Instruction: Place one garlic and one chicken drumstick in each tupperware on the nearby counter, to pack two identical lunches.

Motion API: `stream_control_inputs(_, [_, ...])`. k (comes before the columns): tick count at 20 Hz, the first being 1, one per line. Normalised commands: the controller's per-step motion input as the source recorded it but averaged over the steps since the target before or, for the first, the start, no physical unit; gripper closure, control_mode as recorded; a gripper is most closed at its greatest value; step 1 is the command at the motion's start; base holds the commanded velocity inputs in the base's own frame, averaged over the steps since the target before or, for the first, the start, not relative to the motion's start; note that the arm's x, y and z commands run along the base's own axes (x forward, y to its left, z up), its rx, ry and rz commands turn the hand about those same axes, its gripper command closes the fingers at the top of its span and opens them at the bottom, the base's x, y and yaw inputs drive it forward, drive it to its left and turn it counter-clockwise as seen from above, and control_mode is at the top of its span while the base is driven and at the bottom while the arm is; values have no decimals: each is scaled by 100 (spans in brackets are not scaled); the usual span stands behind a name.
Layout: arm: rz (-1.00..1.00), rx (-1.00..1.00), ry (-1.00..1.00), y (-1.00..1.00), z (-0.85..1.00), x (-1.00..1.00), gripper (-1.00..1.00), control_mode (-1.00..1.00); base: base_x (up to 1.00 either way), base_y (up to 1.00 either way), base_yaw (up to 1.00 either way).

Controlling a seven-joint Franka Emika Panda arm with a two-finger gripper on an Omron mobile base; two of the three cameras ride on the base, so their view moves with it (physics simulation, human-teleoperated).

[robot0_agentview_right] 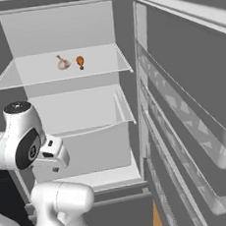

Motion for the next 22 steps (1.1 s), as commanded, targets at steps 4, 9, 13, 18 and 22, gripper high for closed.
stream_control_inputs(4, [0,0,0,0,0,0,-100,100,45,10,0])
stream_control_inputs(9, [0,-1,-3,0,6,-2,-100,-100,0,0,0])
stream_control_inputs(13, [1,-12,-43,0,76,-8,-100,-100,0,0,0])
stream_control_inputs(18, [3,-8,-62,0,99,11,-100,-100,0,0,0])
stream_control_inputs(22, [1,0,-42,0,100,76,-100,-100,0,0,0])
